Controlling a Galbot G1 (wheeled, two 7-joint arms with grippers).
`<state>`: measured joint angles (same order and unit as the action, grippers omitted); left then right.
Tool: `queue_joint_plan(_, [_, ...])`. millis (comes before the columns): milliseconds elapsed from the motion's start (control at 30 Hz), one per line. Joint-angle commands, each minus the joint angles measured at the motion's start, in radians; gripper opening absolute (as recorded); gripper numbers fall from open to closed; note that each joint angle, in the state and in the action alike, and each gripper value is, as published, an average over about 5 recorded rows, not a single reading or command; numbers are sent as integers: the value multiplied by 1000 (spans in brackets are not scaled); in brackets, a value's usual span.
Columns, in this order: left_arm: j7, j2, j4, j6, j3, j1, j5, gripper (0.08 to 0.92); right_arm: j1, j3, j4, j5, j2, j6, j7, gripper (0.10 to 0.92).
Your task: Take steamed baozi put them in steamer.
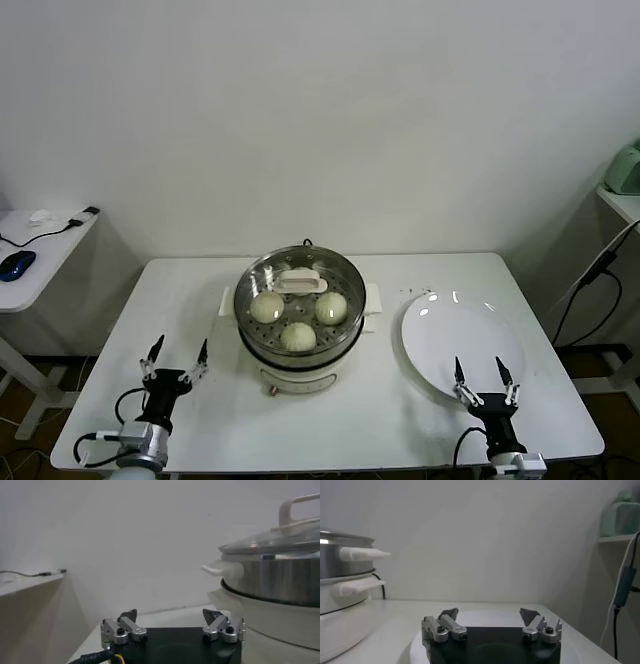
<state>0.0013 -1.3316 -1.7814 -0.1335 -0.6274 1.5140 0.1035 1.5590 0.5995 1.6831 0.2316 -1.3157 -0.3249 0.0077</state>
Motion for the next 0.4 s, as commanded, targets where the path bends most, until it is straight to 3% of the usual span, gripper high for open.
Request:
queue_joint_plan(33, [-8,-2,94,-83,21,16,99,823,-4,-5,-1,1,-3,5,1,823])
queue_joint_plan(400, [5,-4,68,-106,20,30,85,823,-5,-6,-4,3,-5,5,-4,823])
